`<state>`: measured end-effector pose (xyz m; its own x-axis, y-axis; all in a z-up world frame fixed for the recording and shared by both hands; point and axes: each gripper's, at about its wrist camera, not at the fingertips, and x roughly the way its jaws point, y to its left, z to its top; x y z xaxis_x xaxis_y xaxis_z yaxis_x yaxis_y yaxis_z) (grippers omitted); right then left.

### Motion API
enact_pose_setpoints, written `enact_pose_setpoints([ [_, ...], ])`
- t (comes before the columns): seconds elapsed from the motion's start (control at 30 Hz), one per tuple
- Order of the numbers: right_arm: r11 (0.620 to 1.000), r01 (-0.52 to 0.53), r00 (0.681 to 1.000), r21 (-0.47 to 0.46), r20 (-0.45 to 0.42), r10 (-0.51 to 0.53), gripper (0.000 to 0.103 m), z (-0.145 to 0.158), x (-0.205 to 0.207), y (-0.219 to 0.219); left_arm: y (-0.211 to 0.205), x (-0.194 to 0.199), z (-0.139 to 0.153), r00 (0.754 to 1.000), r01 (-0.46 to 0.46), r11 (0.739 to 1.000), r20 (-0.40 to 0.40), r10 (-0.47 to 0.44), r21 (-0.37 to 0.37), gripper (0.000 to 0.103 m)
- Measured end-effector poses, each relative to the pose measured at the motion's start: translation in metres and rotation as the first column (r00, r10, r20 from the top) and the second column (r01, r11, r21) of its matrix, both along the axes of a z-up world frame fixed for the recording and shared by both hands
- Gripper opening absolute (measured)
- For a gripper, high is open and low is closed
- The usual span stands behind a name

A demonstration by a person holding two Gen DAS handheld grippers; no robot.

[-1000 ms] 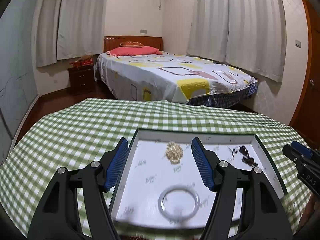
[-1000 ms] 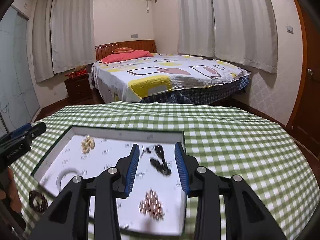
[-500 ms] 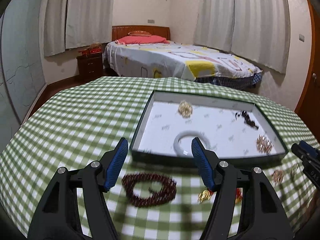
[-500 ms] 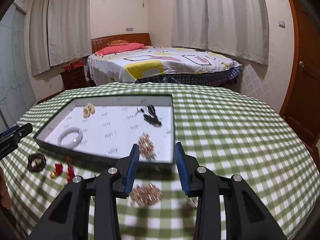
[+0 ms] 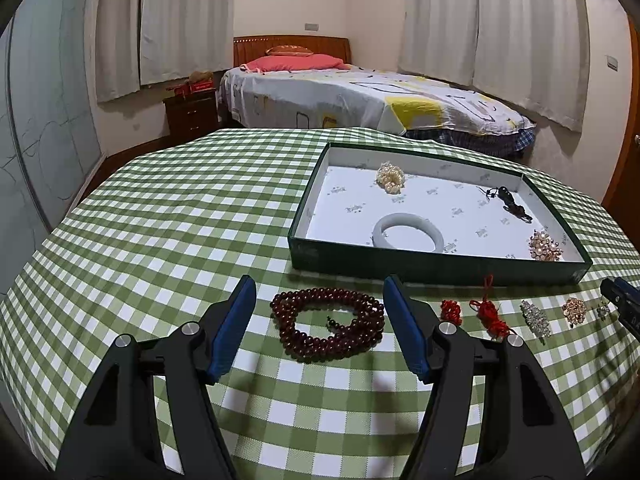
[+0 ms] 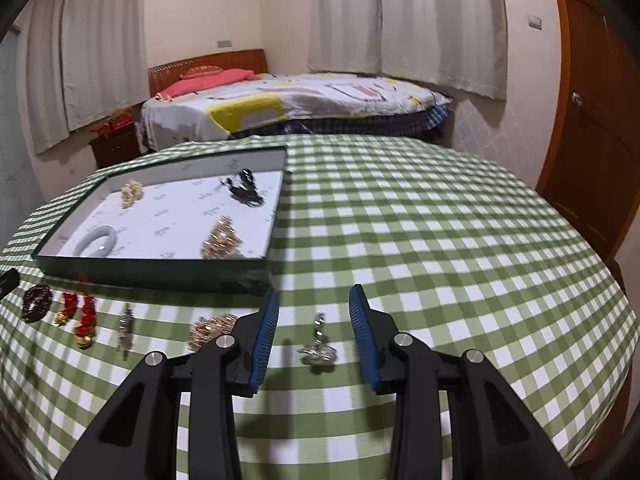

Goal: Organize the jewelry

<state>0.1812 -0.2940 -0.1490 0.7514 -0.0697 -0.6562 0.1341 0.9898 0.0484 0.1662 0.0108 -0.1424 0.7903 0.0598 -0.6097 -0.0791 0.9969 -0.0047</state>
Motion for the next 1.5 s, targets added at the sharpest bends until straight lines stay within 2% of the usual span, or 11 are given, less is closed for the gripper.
enact_pose_setpoints([
  [0.23,1.0,0.001,0.998,0.014,-0.062,0.0,0.035,-0.007,0.004,-0.001,0.001,0.002,-0.005,1.0,-0.001,1.0,-0.02,0.001,0.004,0.064],
  [0.37,0.999,-0.005,0.995,0.035,-0.1,0.009,0.02,-0.012,0.007,0.0,0.001,0.004,-0.007,1.0,-0.001,1.0,-0.026,0.002,0.003,0.064],
  [0.47,0.999,-0.019,0.995,0.031,-0.102,0.022,0.016,-0.013,0.007,0.004,0.001,0.004,-0.008,1.0,-0.002,1.0,-0.029,0.002,0.003,0.064],
  [0.53,0.999,-0.033,0.995,0.025,-0.098,0.035,0.004,-0.013,0.006,0.008,0.001,0.005,-0.008,0.999,-0.001,1.0,-0.033,0.002,0.003,0.064],
  [0.9,0.996,-0.085,0.993,0.023,-0.079,0.087,0.004,-0.009,0.002,0.025,0.005,0.014,-0.015,0.997,-0.01,1.0,-0.078,0.009,-0.014,0.064],
  [1.13,0.995,-0.096,0.992,0.032,-0.073,0.098,0.004,-0.007,0.002,0.026,-0.002,0.022,-0.02,0.994,0.017,1.0,-0.111,-0.018,-0.008,0.065],
  [1.23,0.994,-0.103,0.992,0.036,-0.074,0.105,0.004,-0.006,0.003,0.027,-0.004,0.029,-0.022,0.989,0.035,0.999,-0.147,-0.036,-0.009,0.074],
  [1.33,0.993,-0.109,0.991,0.037,-0.073,0.111,0.004,-0.006,0.003,0.028,-0.006,0.033,-0.026,0.983,0.037,0.999,-0.182,-0.037,-0.001,0.078],
  [1.43,0.993,-0.112,0.99,0.041,-0.078,0.115,0.004,-0.007,0.002,0.029,-0.003,0.035,-0.028,0.981,0.029,0.999,-0.193,-0.033,-0.022,0.077],
  [1.5,0.993,-0.112,0.99,0.044,-0.08,0.116,0.004,-0.007,0.002,0.028,0.002,0.035,-0.03,0.979,0.018,0.999,-0.2,-0.026,-0.041,0.067],
])
